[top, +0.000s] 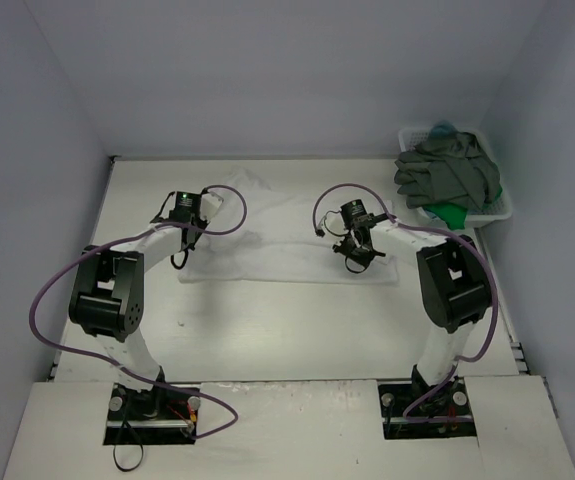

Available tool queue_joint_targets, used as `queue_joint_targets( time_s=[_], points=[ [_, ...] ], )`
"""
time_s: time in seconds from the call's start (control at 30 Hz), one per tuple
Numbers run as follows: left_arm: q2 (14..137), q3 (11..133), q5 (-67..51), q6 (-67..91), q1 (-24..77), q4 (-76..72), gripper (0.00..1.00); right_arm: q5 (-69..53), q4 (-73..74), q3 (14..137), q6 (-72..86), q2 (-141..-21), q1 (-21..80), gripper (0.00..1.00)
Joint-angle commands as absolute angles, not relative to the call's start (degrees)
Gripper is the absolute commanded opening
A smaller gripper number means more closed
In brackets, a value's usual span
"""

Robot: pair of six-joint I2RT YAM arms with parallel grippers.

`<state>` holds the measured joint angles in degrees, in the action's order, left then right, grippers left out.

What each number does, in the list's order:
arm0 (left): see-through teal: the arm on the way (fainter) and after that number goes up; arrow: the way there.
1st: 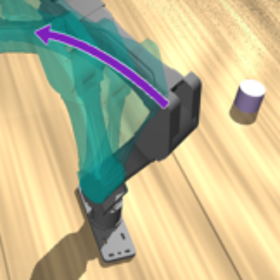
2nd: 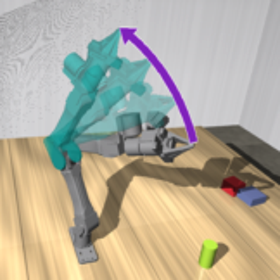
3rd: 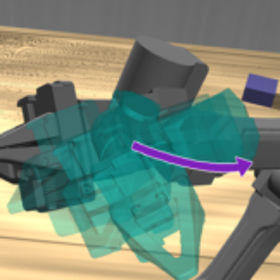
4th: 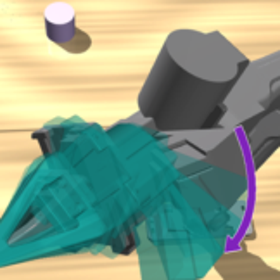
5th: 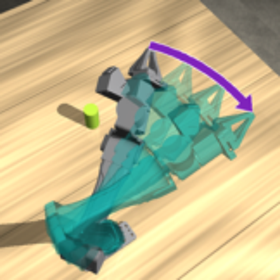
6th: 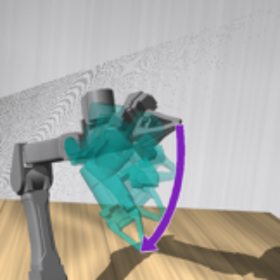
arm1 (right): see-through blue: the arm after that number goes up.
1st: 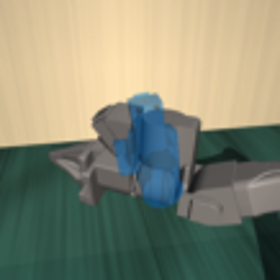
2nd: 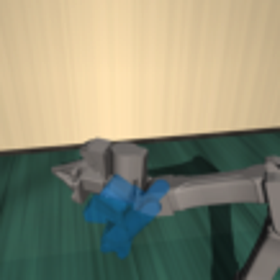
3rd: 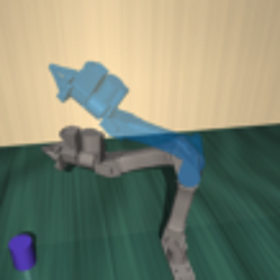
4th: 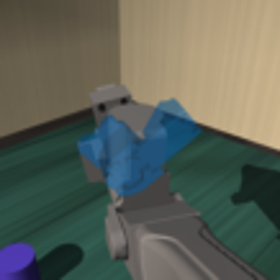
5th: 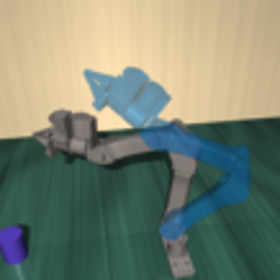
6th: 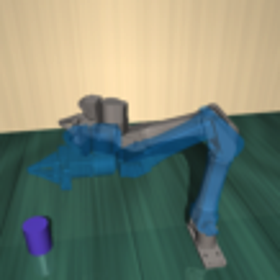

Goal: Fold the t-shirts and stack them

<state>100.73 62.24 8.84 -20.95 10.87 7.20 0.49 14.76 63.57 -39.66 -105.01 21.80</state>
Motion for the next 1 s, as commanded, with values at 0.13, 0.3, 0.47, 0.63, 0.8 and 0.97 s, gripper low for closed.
queue_joint_targets(
  time_s=[0.13,0.3,0.47,0.63,0.8,0.97],
  points=[
    [100.72,65.74,8.70,-20.92,10.81,6.15,0.08,5.71,10.20,64.25,-39.99,-107.93,21.10,0.20],
    [101.51,65.65,8.61,-20.92,10.81,5.98,0.08,7.46,7.65,64.25,-39.38,-108.89,20.66,0.24],
    [102.04,65.65,8.53,-21.01,10.81,5.71,0.08,8.70,5.54,65.04,-38.67,-110.04,19.52,0.27],
    [102.39,65.74,8.44,-20.92,10.90,5.63,0.08,9.76,3.43,66.27,-37.71,-111.44,18.55,0.26],
    [102.30,65.57,8.35,-21.09,10.81,5.45,0.08,9.67,3.34,66.71,-37.18,-110.83,18.54,0.26],
    [102.30,65.48,8.17,-20.74,10.90,5.54,0.08,9.32,3.43,67.94,-36.39,-109.16,18.46,0.25]
  ],
)
